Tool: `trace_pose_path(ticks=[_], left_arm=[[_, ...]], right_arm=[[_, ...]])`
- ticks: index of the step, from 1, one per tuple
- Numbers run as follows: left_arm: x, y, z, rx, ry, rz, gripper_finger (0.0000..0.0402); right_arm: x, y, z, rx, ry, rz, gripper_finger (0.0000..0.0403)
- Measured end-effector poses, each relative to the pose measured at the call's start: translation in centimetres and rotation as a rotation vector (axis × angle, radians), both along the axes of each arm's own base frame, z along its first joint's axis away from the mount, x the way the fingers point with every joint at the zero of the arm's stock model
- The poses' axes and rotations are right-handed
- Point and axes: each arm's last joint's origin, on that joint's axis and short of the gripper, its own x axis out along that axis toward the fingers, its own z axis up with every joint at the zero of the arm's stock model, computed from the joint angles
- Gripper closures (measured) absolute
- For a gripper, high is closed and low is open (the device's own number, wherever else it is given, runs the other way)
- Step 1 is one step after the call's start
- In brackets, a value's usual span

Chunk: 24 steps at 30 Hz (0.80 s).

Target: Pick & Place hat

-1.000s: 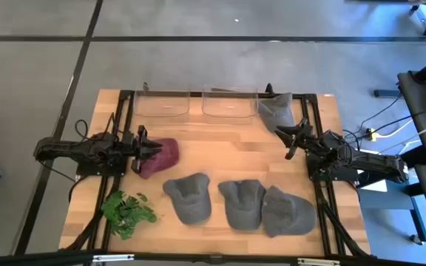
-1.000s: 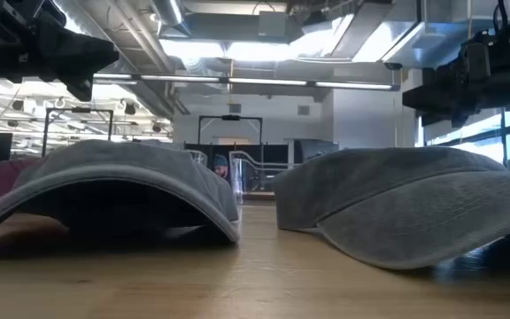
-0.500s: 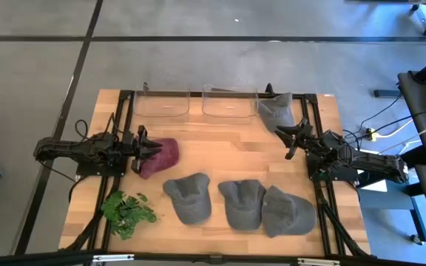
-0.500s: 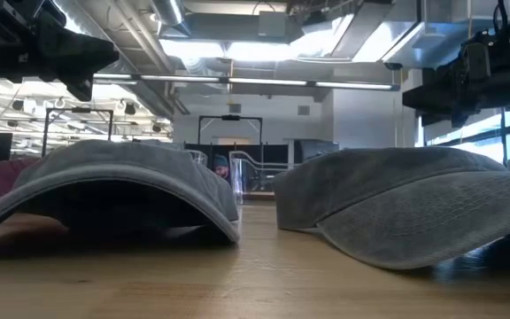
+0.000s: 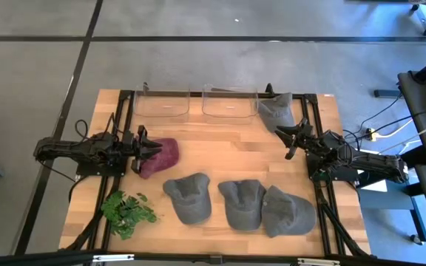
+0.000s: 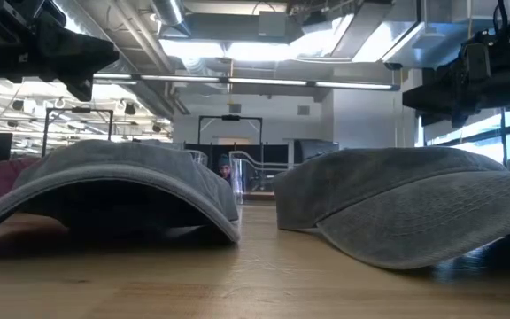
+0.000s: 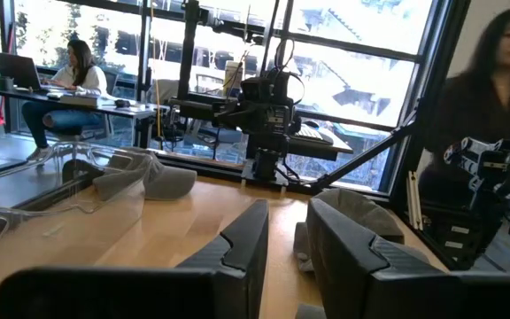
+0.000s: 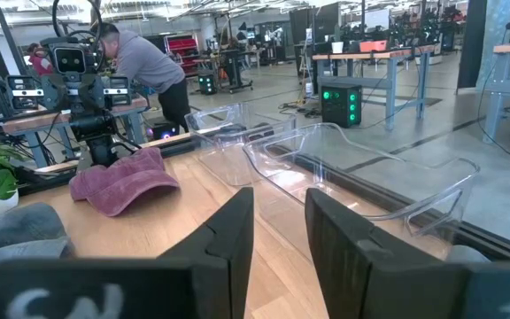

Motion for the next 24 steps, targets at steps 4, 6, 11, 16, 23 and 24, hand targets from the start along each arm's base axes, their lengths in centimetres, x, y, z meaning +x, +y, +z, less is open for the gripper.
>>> trace_pose_path(ticks=[4,6,11,16,23,24], left_arm=[[0.00,0.00,0.01,0.000,0.000,0.000,0.0324],[0.00,0.00,0.00,0.000,0.000,0.000,0.0324],[0.00,0.00,0.00,0.000,0.000,0.000,0.0324],[0.00,0.00,0.00,0.000,0.000,0.000,0.0324],[0.00,0.00,0.01,0.000,0.000,0.000,0.0324],[0.00,0.00,0.00,0.000,0.000,0.000,0.0324]], right_arm=[[0.00,0.00,0.02,0.000,-0.001,-0.001,0.0297],[0.00,0.00,0.00,0.000,0.000,-0.001,0.0297],[0.00,0.00,0.01,0.000,-0.001,0.000,0.0297],[0.03,0.15,0.01,-0.001,-0.001,0.017,0.0297],[0.04,0.16,0.02,-0.001,-0.001,0.019,0.0297],[0.04,0.16,0.02,-0.001,-0.002,0.019,0.0297]])
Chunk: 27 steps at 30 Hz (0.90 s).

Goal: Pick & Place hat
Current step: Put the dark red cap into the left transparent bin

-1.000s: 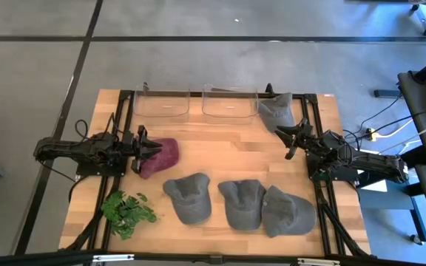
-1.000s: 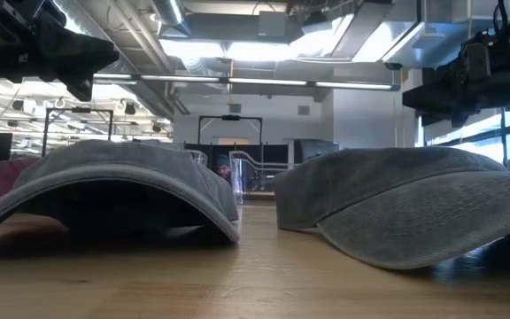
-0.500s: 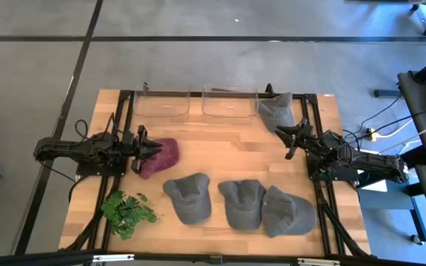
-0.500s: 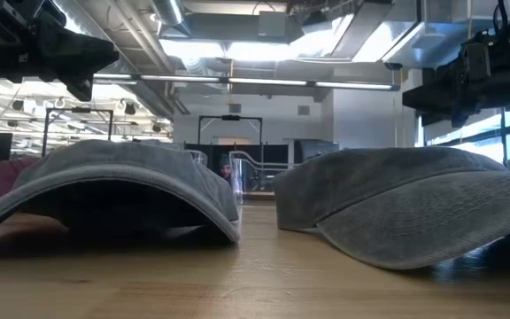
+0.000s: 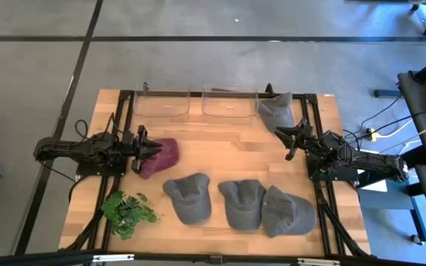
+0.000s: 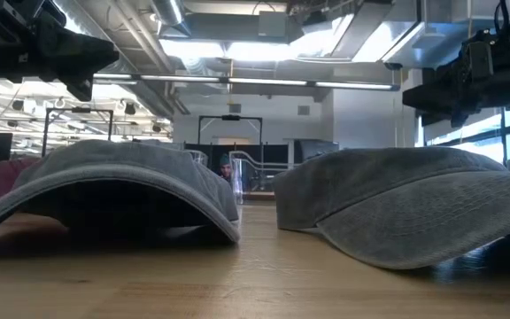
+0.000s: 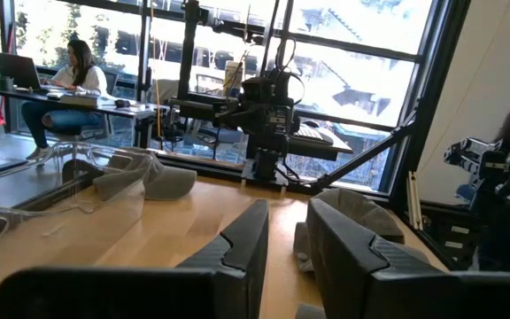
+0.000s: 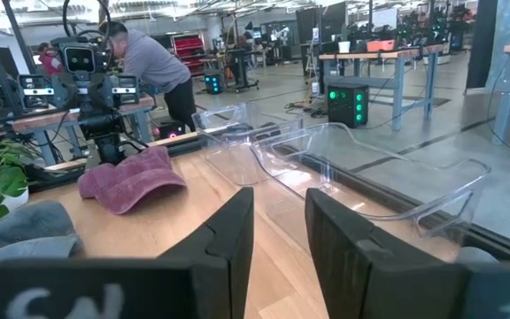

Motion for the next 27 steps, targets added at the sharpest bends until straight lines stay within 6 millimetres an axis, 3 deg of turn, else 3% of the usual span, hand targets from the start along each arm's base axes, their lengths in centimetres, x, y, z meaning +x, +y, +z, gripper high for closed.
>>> trace_pose_path(ticks=[9,27], left_arm=[[0.00,0.00,0.01,0.000,0.000,0.000,0.0324],[-0.12,0.14,0.64,-0.062,-0.073,0.037,0.0324]], right_arm=[[0.00,0.00,-0.01,-0.049,0.024,-0.001,0.0297],[-0.01,-0.03,0.00,0.101,-0.050,-0.007,0.0297]])
